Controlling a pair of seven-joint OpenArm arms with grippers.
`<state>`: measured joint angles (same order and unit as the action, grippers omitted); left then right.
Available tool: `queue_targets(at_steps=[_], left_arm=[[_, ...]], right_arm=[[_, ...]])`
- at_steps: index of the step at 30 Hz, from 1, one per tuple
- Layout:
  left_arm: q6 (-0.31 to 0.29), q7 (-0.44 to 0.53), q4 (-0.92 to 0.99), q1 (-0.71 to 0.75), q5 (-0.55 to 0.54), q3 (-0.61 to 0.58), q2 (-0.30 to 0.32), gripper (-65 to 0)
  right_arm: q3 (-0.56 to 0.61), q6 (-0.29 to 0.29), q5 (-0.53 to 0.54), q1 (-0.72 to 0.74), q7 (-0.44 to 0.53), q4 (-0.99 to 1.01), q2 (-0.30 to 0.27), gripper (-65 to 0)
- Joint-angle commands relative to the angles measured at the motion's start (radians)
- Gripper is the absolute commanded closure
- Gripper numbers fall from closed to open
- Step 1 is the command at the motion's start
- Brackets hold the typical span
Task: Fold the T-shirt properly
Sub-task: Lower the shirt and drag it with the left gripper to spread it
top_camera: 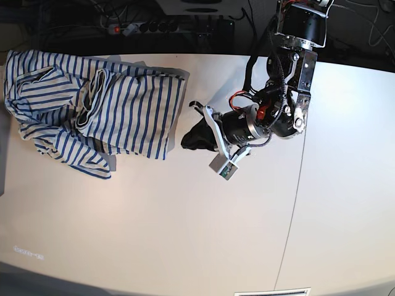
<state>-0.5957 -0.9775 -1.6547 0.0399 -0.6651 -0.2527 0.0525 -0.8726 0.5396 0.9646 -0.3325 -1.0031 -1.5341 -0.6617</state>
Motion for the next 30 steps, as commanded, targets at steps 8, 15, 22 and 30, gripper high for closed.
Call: queue_targets(at_steps=[8, 15, 22, 30], left_arm=[[-0.082, 0.005, -0.016, -0.003, -0.077, -0.140, -0.005, -1.5], [-0.082, 0.047, -0.008, -0.007, -0.056, -0.238, -0.006, -1.5], [-0.090, 0.084, 0.132, -0.079, -0.056, -0.237, -0.006, -1.5], [-0.090, 0.152, 0.283, -0.123, 0.018, -0.237, -0.008, -1.5]], right_arm=[[0.180, 0.041, -0.176, 0.003, 0.114, -0.011, -0.018, 0.0], [0.294, 0.040, -0.327, 0.003, 0.173, -0.005, -0.017, 0.0], [0.294, 0.040, -0.339, 0.005, 0.195, 0.119, -0.023, 0.0], [0.294, 0.040, -0.276, 0.008, 0.196, 0.192, -0.023, 0.0]])
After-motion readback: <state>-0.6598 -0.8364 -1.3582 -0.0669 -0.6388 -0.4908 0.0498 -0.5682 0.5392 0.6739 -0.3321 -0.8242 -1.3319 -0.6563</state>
